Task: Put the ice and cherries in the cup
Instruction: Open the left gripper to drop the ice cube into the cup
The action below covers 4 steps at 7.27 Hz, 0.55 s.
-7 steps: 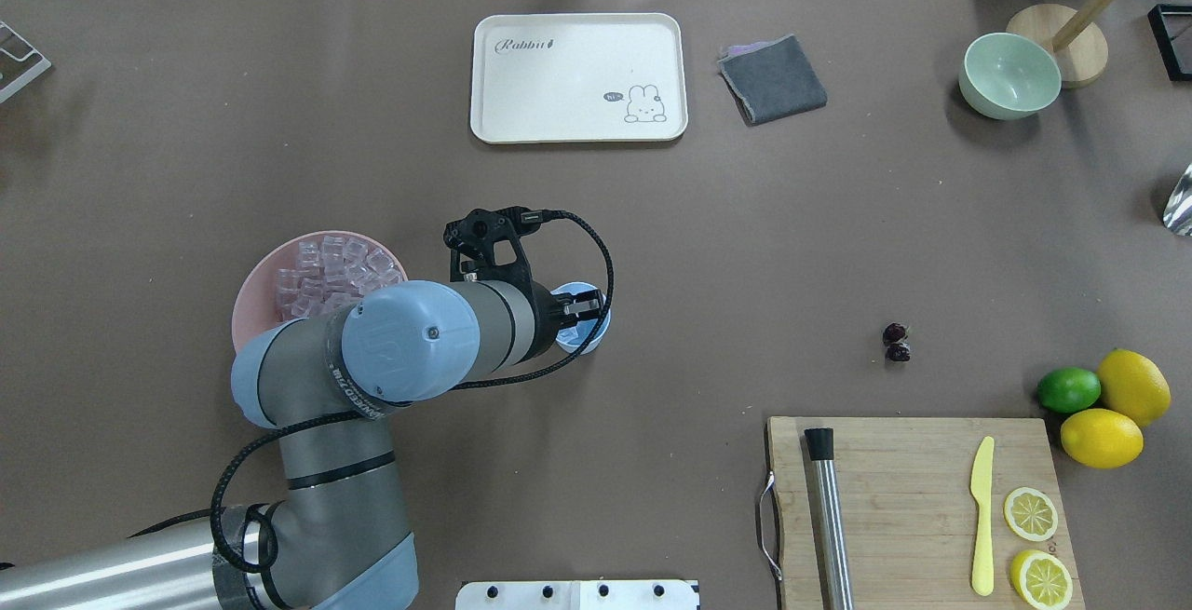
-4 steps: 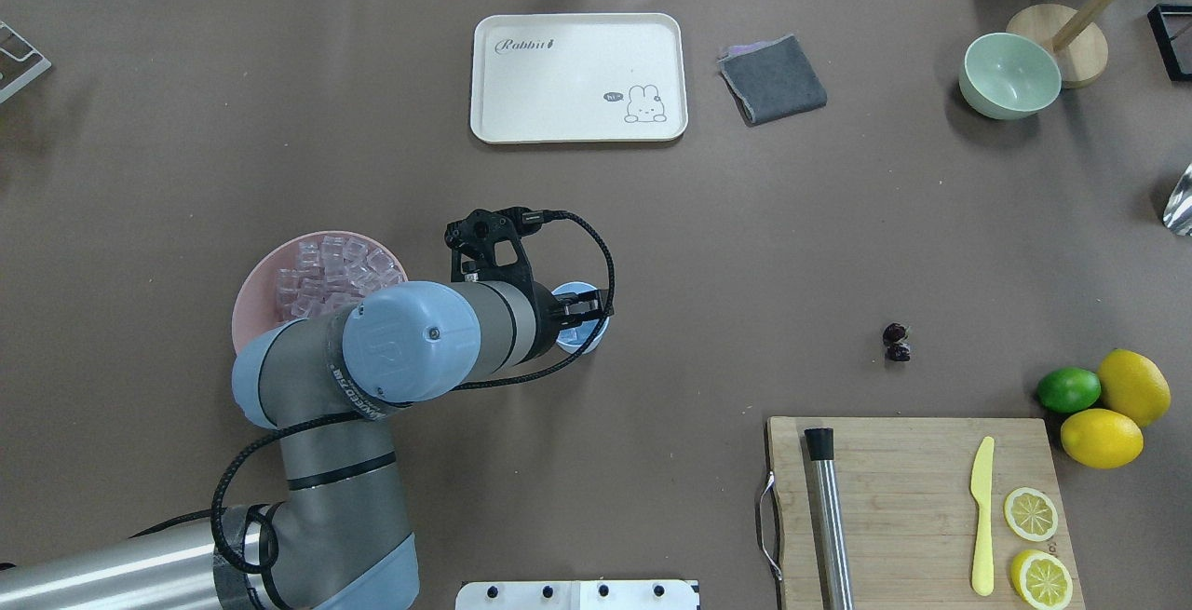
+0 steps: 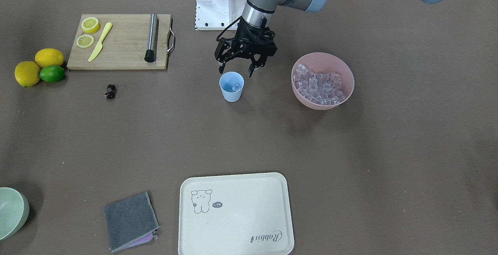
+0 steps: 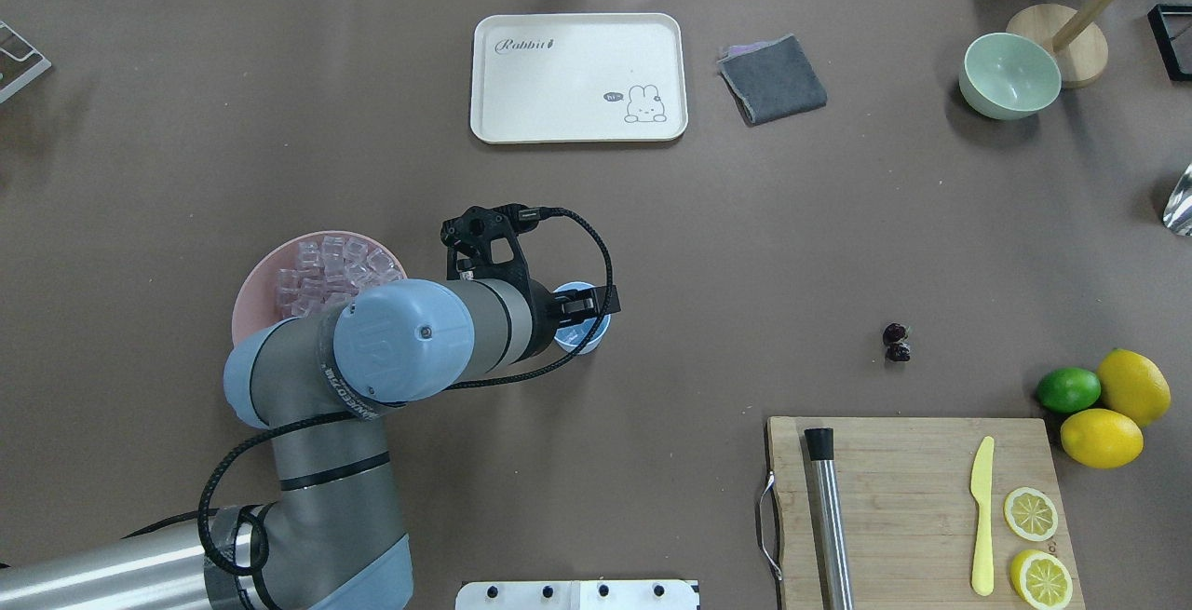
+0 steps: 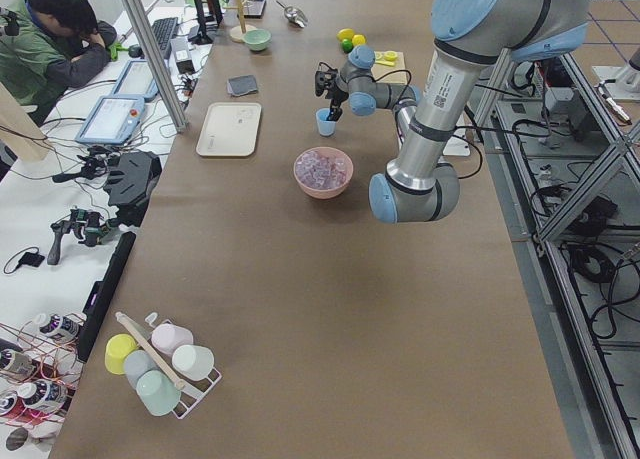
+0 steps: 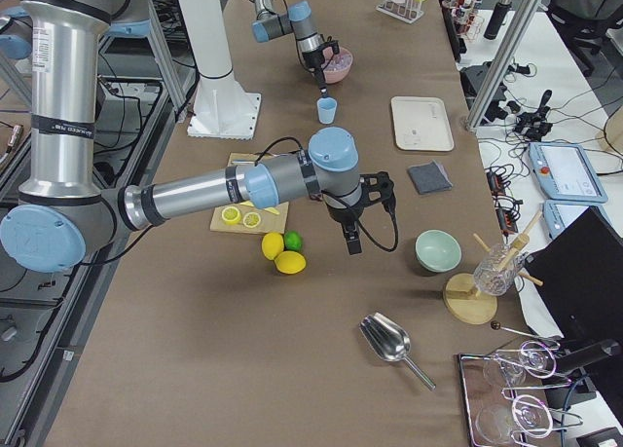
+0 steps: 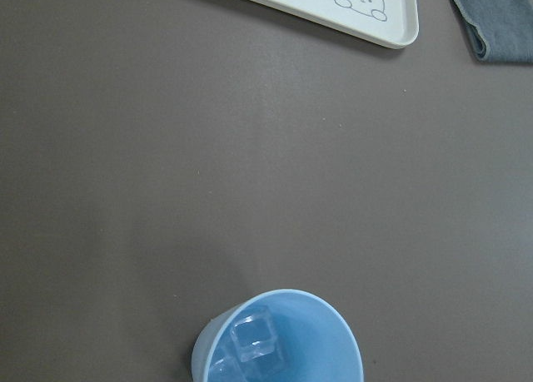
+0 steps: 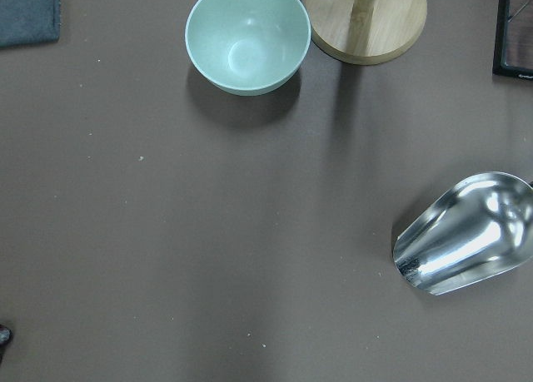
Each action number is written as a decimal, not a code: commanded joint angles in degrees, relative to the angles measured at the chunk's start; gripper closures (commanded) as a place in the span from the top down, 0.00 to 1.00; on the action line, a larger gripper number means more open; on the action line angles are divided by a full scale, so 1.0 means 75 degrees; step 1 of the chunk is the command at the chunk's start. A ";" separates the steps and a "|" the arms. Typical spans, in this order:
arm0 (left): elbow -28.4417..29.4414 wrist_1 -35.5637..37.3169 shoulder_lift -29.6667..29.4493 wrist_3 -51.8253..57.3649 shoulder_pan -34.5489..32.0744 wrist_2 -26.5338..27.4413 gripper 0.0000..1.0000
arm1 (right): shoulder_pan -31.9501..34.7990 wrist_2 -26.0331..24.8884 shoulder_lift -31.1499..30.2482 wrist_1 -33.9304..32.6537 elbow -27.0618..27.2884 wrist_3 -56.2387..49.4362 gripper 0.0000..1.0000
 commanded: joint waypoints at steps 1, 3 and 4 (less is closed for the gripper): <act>-0.0802 0.0889 0.0459 0.0137 -0.0204 -0.0064 0.97 | -0.0209 0.0039 0.0004 0.0580 0.0013 0.0817 1.00; -0.1928 0.3091 0.0613 0.1375 -0.0729 -0.0448 0.97 | -0.1015 -0.0065 0.0085 0.1283 0.0083 0.2244 1.00; -0.2246 0.3808 0.0800 0.2018 -0.1371 -0.1148 0.97 | -0.1495 -0.0263 0.0306 0.1531 0.0095 0.3052 1.00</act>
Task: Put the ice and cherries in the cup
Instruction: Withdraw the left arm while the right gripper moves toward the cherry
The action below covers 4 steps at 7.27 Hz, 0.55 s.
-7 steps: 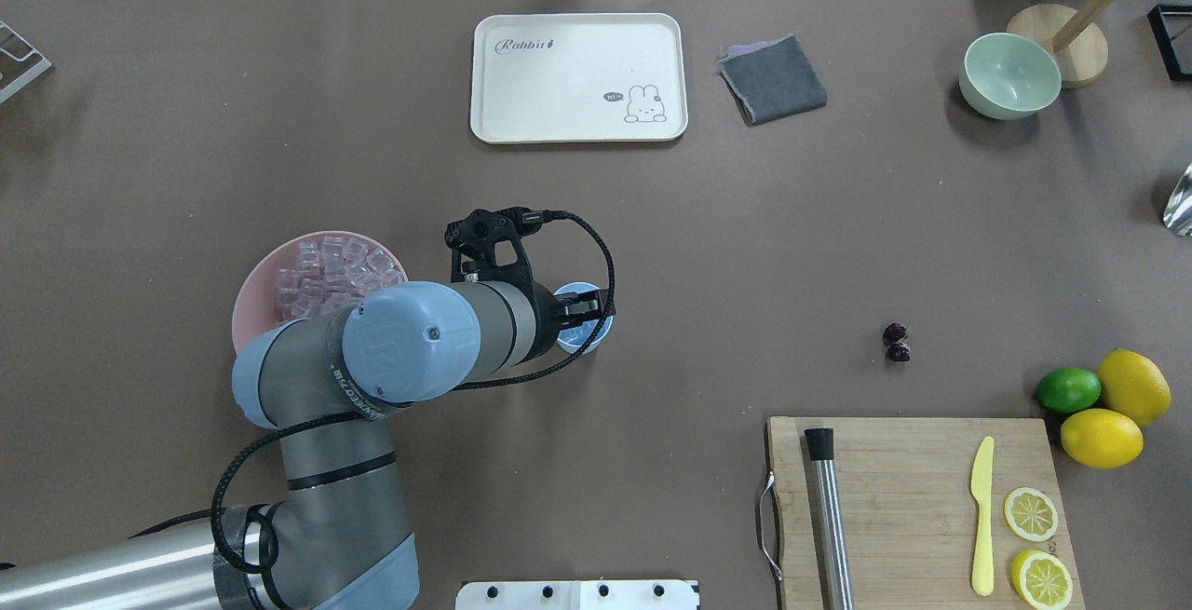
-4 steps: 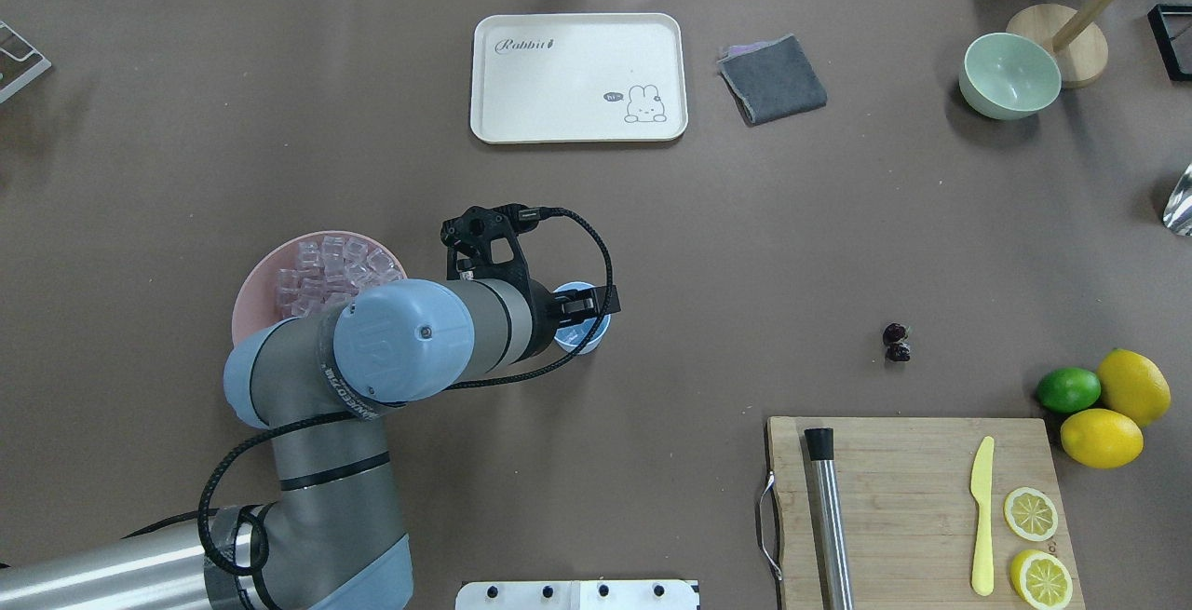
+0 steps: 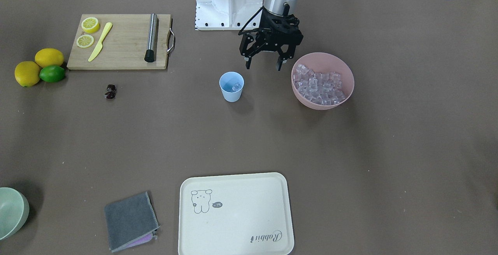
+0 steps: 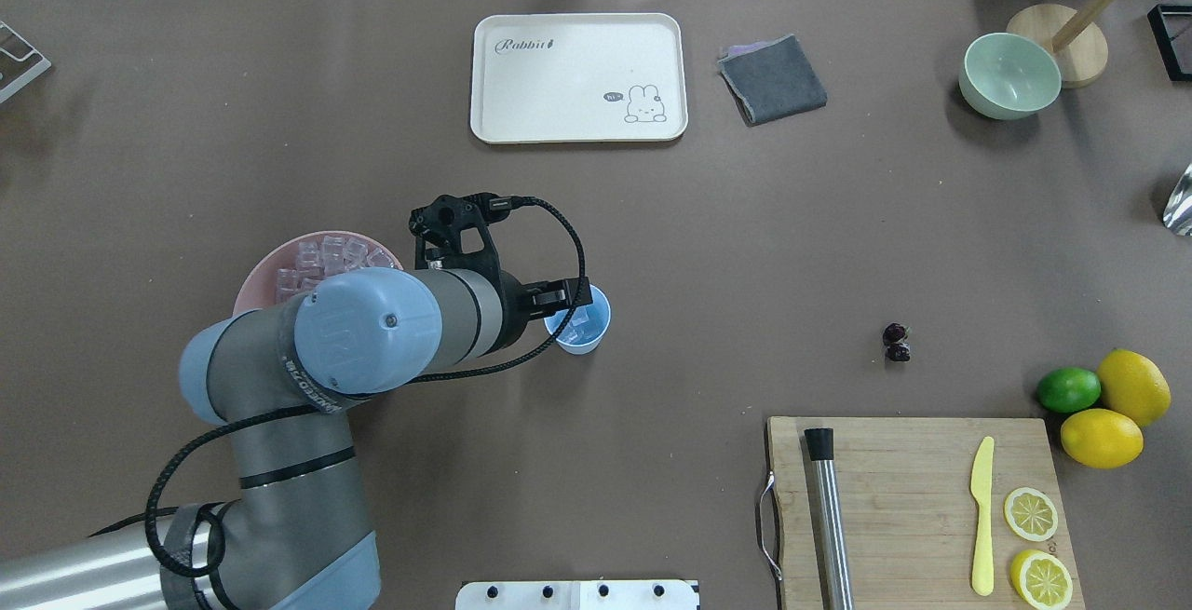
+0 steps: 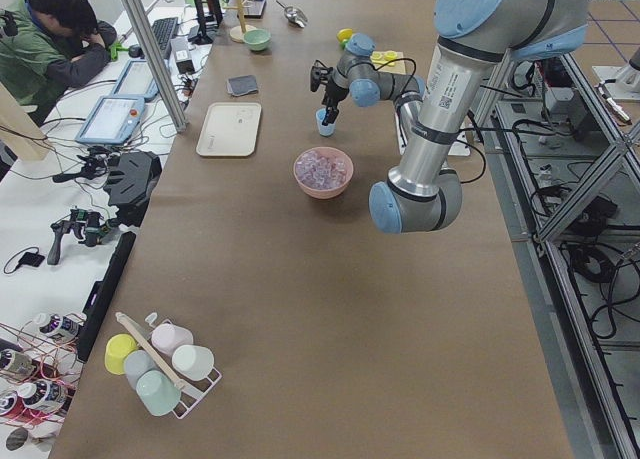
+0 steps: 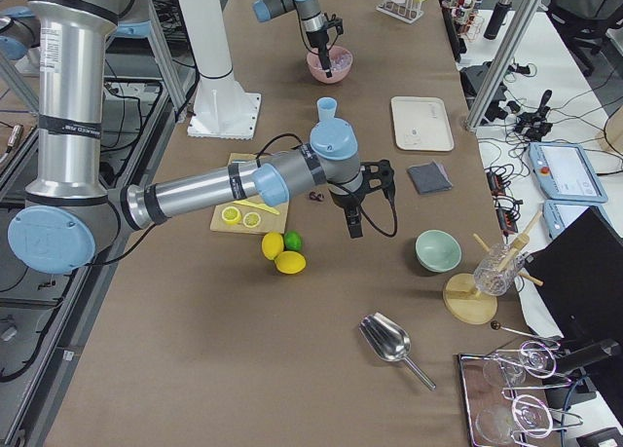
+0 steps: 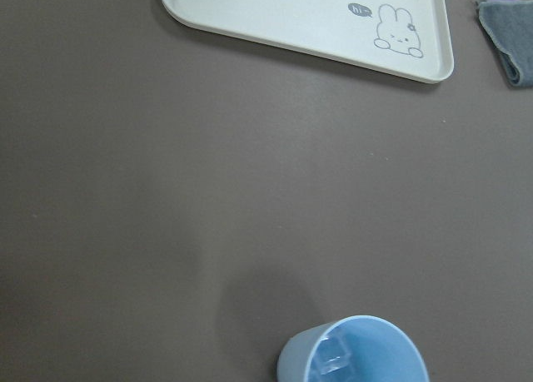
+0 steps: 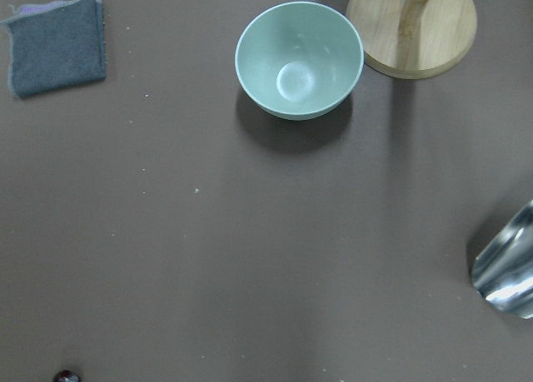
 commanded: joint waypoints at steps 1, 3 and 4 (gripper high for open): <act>-0.1017 0.1532 0.0734 0.2008 -0.1258 -0.1255 0.97 | -0.1100 -0.0583 0.0443 0.0427 0.0095 0.1701 1.00; -0.1351 0.1607 0.1953 0.4363 -0.2523 -0.2077 0.97 | -0.1817 -0.1030 0.0842 0.0428 0.0131 0.2607 1.00; -0.1084 0.1618 0.2469 0.6291 -0.3679 -0.3195 0.97 | -0.2075 -0.1229 0.0937 0.0440 0.0131 0.2901 1.00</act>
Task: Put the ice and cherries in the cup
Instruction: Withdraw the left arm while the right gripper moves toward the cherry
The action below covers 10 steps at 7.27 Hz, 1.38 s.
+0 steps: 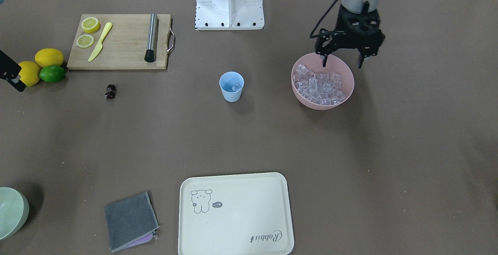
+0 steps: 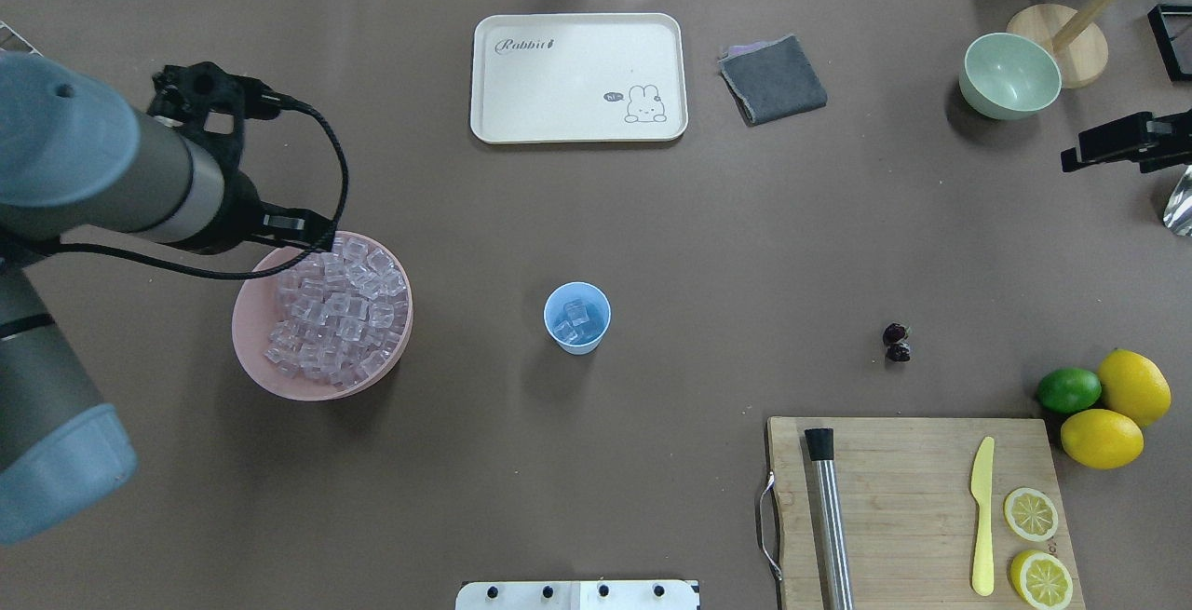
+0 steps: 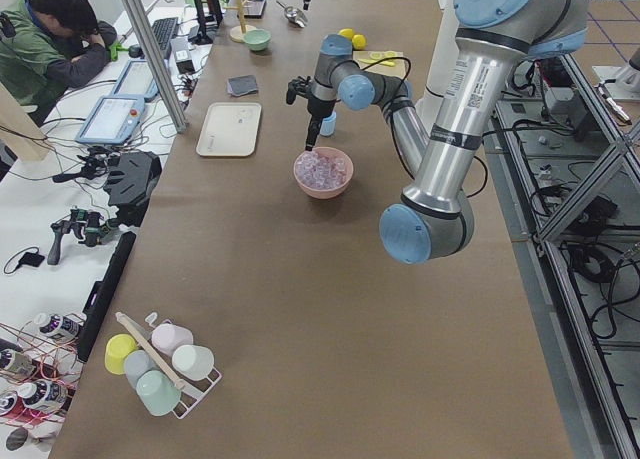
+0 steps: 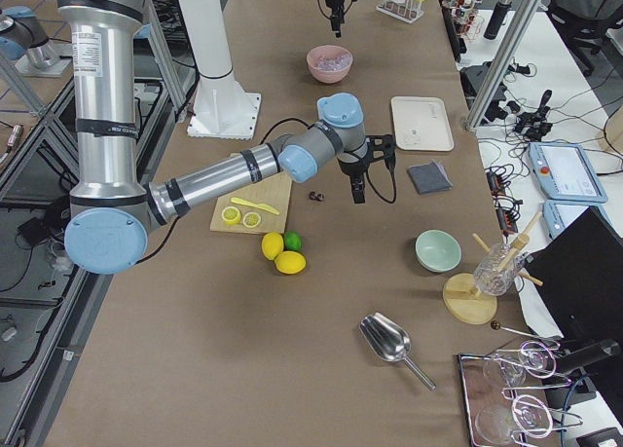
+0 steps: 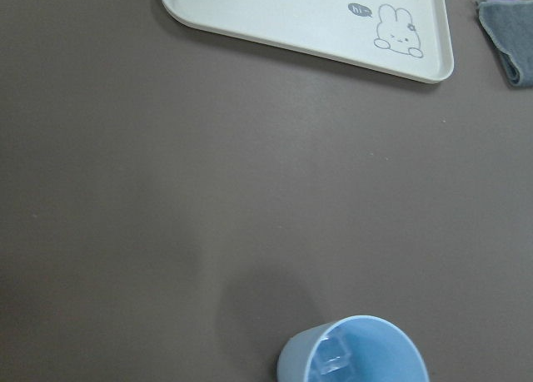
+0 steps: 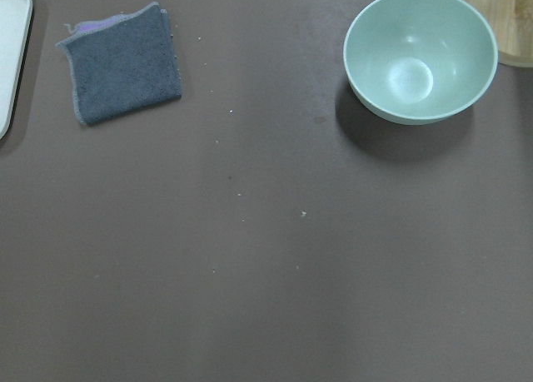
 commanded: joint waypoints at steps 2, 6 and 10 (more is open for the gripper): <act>0.0700 0.0049 0.1814 0.5339 -0.3272 -0.2459 0.97 | -0.0529 -0.0267 0.0185 0.0098 0.0019 0.0518 1.00; 0.2339 0.0072 0.2687 0.8702 -0.6111 -0.2870 0.98 | -0.1968 -0.1541 0.0805 0.0087 0.0113 0.2156 1.00; 0.2613 0.0037 0.2933 0.9066 -0.6539 -0.2884 0.98 | -0.3294 -0.2844 0.0527 0.0040 -0.0039 0.2487 1.00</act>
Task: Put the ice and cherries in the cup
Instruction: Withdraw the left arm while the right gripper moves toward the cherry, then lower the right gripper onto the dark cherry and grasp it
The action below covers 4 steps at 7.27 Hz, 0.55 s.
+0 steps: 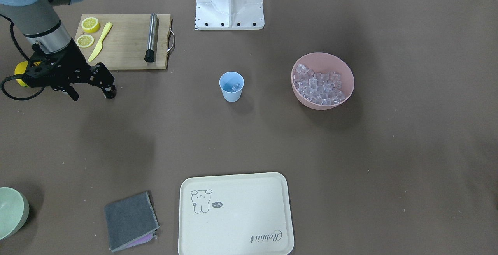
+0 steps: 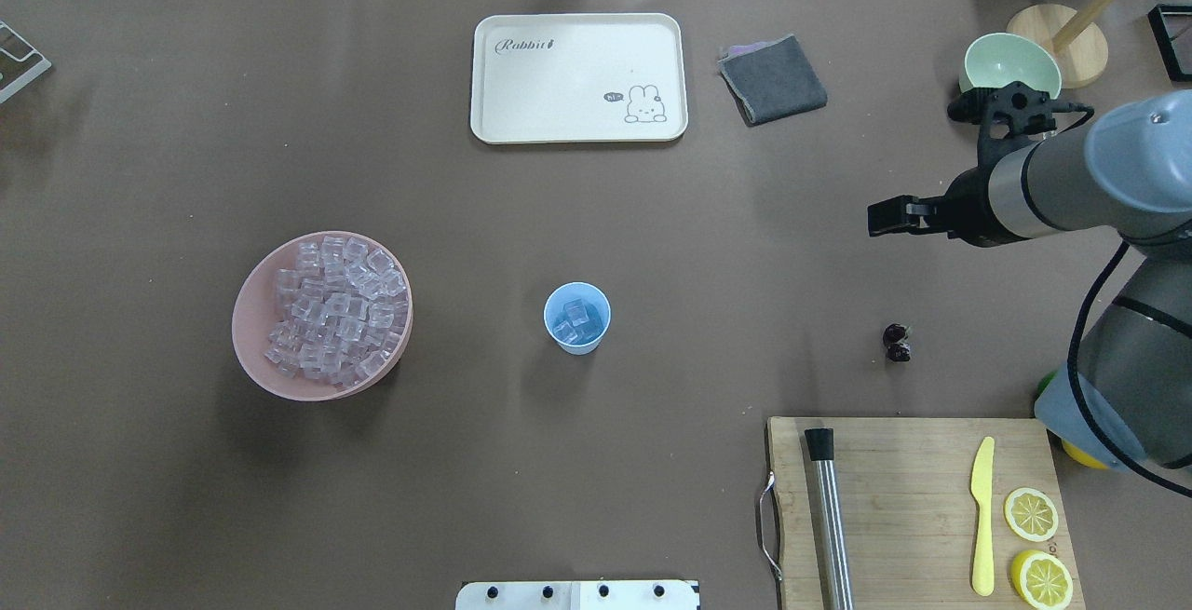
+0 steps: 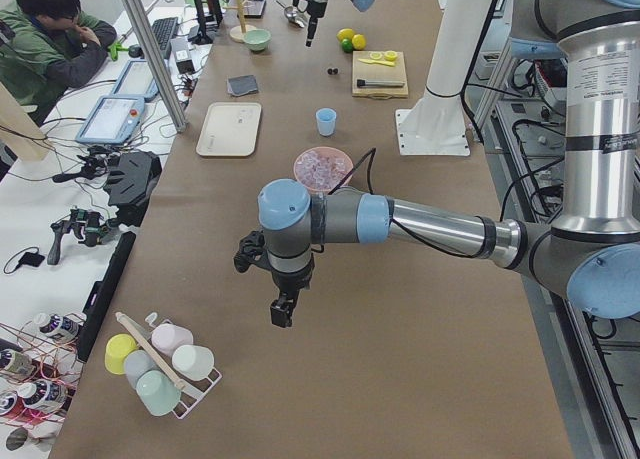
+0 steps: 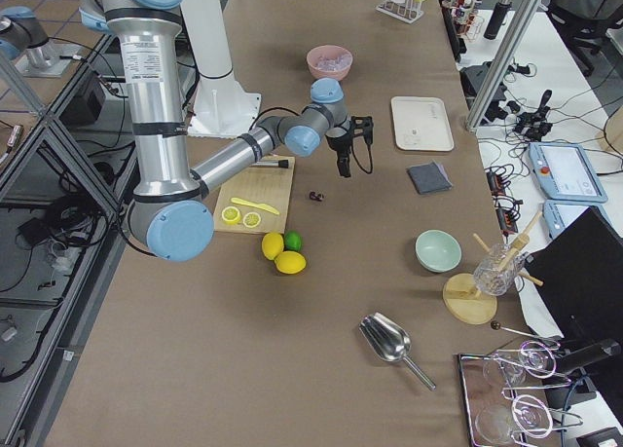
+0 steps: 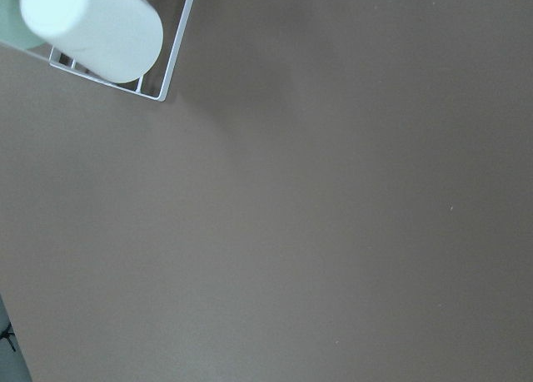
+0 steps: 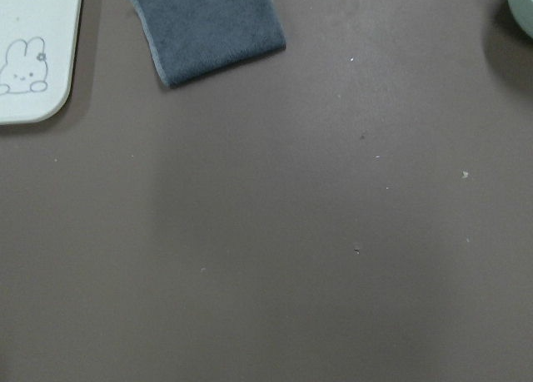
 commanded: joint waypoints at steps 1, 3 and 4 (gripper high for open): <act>-0.0005 -0.0046 0.0031 0.0040 -0.0042 -0.0007 0.98 | -0.0433 -0.0308 -0.0481 0.0009 -0.0020 0.0047 1.00; 0.0017 -0.0070 0.0077 0.0040 -0.0042 -0.0007 0.98 | -0.0806 -0.0646 -0.0869 -0.0026 -0.0008 0.0501 0.94; 0.0029 -0.0070 0.0078 0.0040 -0.0054 -0.0007 0.98 | -0.1157 -0.0857 -0.0870 -0.0166 -0.0055 0.0713 0.90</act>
